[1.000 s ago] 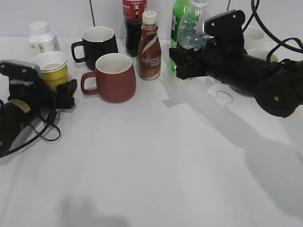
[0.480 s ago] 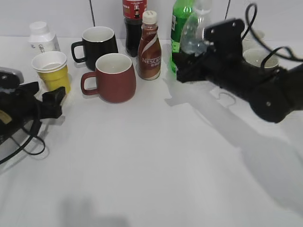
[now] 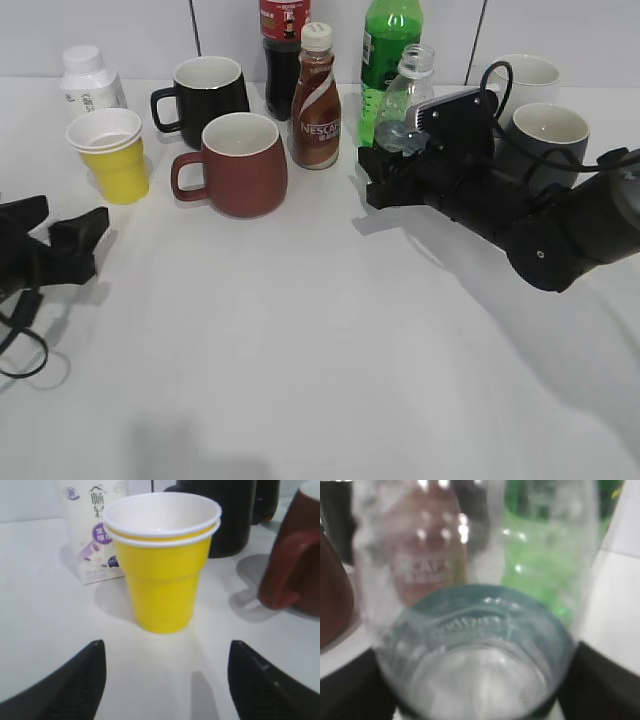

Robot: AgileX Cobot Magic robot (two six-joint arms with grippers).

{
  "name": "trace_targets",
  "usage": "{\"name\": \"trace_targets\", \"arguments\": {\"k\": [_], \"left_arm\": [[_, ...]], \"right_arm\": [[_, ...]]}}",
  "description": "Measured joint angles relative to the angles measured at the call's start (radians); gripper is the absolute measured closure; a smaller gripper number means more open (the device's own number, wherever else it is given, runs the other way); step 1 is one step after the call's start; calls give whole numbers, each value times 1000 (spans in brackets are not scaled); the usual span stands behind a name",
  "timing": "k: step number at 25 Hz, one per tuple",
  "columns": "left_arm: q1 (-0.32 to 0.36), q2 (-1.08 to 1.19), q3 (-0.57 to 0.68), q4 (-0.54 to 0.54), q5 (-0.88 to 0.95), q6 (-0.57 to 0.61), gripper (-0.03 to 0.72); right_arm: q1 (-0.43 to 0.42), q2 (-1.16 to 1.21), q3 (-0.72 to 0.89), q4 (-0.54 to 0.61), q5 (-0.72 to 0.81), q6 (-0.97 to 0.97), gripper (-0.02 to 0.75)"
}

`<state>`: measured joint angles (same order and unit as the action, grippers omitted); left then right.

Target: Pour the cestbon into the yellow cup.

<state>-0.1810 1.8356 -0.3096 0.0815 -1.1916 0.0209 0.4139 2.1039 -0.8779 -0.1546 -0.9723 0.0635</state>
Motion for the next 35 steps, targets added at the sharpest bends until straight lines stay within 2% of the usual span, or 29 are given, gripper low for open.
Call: {"name": "trace_targets", "arguments": {"k": [4,7,8,12,16,20,24,28,35], "left_arm": [[0,-85,37,40,42,-50,109],[0,-164,42,95,126,-127,109],[0,-188,42,114,159,-151,109],[0,-309,43,170,301,-217,109],[0,-448,43,176,416,-280,111],[0,-584,43,176,554,-320,128],[0,-689,2,176,796,-325,146],[0,-751,-108,152,1084,-351,148],[0,-818,-322,67,1690,-357,151]], "right_arm": [[0,0,0,-4,-1,0,242],[0,0,13,-7,-5,0,113],[0,0,21,-7,-5,0,99],[0,-28,76,-3,13,2,92],[0,-105,129,12,70,6,92],[0,-187,160,17,223,37,94],[0,-277,164,-47,433,120,124],[0,-385,164,-107,625,216,152],[0,-593,146,-103,1078,251,162]]}}
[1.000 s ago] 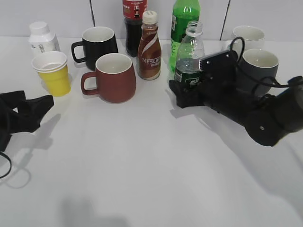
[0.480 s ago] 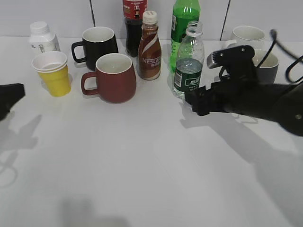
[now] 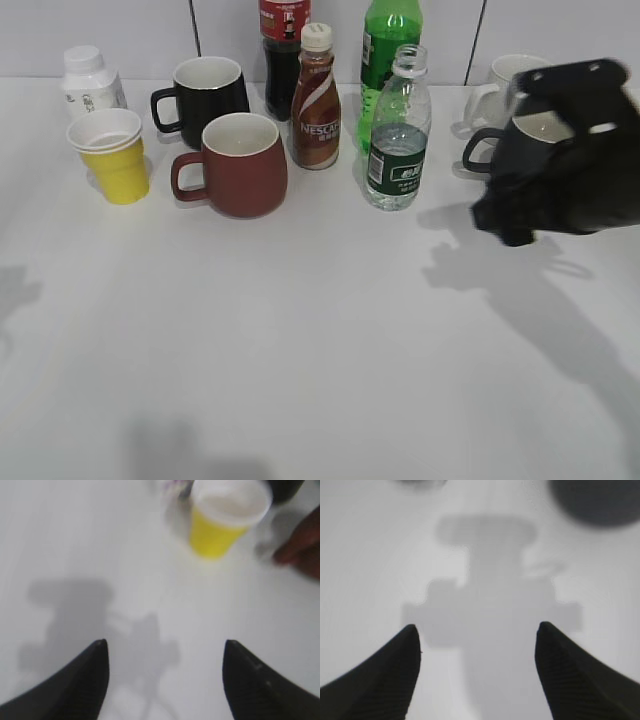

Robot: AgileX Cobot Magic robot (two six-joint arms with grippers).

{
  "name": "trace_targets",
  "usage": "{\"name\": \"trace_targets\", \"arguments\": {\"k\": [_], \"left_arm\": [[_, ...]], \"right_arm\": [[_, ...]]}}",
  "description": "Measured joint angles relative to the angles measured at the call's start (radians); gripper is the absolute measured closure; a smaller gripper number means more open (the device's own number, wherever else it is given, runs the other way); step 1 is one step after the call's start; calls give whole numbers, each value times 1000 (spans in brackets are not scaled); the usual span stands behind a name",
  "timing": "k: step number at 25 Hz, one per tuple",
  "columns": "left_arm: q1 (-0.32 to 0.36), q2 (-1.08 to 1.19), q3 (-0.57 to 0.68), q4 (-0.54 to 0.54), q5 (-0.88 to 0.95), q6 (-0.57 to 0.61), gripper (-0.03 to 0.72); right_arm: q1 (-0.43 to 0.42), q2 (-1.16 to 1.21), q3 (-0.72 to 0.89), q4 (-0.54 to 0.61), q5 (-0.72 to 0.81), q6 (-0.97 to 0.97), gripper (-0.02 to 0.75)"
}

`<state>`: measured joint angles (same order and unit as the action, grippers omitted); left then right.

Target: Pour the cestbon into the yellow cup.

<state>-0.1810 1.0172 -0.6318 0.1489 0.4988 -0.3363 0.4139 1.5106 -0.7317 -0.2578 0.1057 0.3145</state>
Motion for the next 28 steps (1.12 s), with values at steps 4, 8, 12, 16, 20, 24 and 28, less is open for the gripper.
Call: {"name": "trace_targets", "arguments": {"k": [4,8,12,16,20,24,28], "left_arm": [[0,-47,-108,-59,332,40,153],[0,-121,-161,-120,575,119,167],[0,-266,-163,-149,703,157,169],[0,-414,-161,-149,714,169,169],[0,-624,-118,-149,716,209,169],[0,-818,-21,-125,715,255,170],[0,-929,62,-134,683,319,174]], "right_arm": [[0,-97,-27,85,204,-60,197],[0,-195,-35,319,434,-265,210],[0,-316,-34,435,641,-341,214],[0,-484,-12,443,778,-351,214],[0,-701,50,441,860,-355,214],[0,-942,130,412,899,-356,214],[0,-1168,171,364,970,-356,214]]}}
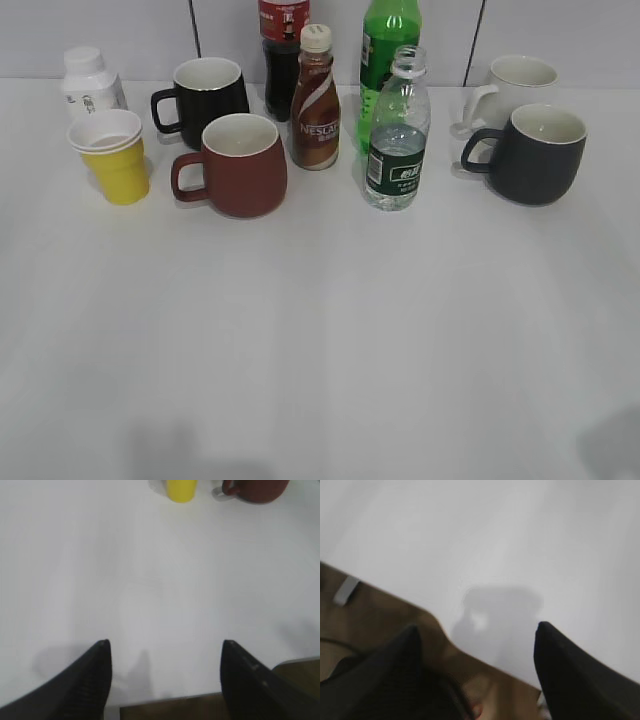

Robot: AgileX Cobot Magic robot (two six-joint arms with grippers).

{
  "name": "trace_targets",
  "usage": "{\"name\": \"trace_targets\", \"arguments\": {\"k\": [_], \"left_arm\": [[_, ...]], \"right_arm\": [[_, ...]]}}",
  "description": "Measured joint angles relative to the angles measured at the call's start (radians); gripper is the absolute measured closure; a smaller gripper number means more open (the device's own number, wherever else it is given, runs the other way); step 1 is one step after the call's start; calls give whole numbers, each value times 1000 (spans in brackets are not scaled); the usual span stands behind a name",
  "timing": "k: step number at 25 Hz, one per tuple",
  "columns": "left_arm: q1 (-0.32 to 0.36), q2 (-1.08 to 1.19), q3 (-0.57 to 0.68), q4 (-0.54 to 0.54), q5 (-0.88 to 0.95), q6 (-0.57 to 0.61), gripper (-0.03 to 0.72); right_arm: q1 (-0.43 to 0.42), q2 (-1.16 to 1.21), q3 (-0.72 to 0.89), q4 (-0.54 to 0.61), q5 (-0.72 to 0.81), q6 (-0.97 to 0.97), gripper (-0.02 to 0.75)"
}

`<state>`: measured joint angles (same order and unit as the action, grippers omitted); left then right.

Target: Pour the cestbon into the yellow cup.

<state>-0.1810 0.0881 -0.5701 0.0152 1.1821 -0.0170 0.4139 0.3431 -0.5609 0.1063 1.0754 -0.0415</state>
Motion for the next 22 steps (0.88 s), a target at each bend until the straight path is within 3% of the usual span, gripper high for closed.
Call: {"name": "trace_targets", "arguments": {"k": [8,22], "left_arm": [[0,-15,41,0,-103,17,193],[0,-15,46,3,-111,17,193]], "right_arm": [[0,-279,38,-77,4,-3,214],[0,-294,54,-94,-27,-4,216]]}}
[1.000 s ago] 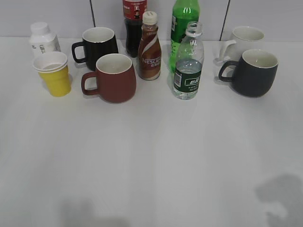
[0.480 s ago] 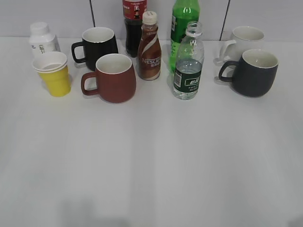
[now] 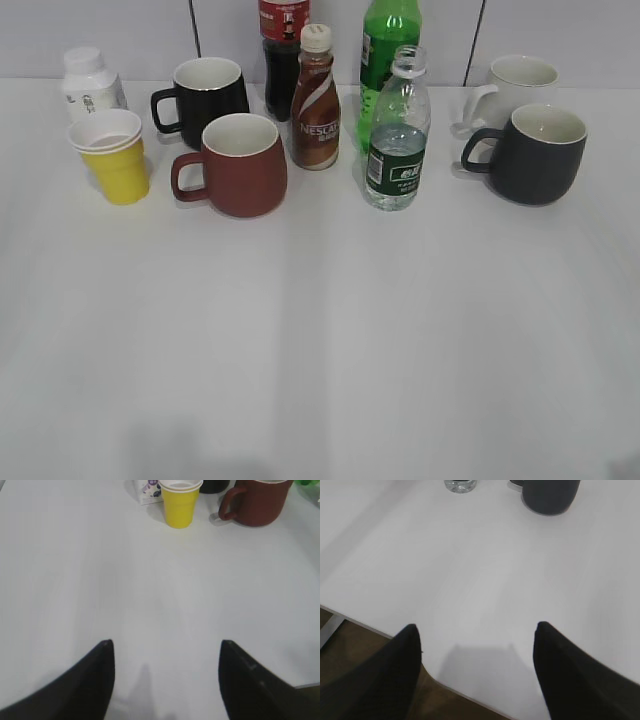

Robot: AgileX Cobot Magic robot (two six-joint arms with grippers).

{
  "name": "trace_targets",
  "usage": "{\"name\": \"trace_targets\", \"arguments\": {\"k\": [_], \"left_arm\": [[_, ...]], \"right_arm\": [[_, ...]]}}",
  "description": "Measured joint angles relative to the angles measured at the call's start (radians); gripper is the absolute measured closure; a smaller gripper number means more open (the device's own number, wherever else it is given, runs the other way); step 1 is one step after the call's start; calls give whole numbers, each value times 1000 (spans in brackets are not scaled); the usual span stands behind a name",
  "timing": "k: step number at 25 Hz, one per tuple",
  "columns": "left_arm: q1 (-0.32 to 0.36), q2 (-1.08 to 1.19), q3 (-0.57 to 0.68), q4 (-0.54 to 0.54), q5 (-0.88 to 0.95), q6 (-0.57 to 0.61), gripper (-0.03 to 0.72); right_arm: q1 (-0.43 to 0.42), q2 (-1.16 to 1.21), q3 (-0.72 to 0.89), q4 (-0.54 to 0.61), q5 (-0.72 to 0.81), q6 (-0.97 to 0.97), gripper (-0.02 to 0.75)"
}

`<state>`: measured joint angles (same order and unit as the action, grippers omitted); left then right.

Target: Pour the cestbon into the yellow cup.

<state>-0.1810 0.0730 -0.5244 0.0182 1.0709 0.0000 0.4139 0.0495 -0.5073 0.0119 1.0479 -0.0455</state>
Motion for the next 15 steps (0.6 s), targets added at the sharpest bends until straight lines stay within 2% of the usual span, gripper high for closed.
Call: {"name": "trace_targets", "arguments": {"k": [7,8,12,15], "left_arm": [[5,-4,0,0,0,0,193],[16,-9,0,0,0,0,193],[103,-27,0,0,0,0,193],[158,-68,0,0,-3,0,202]], "right_arm": [[-20,0,0,-1,-1,0,216],[-45,0,0,-1,-1,0,216],[-246,-1,0,-1,-3,0,217],[-364,-27,0,-1,-6,0,216]]}}
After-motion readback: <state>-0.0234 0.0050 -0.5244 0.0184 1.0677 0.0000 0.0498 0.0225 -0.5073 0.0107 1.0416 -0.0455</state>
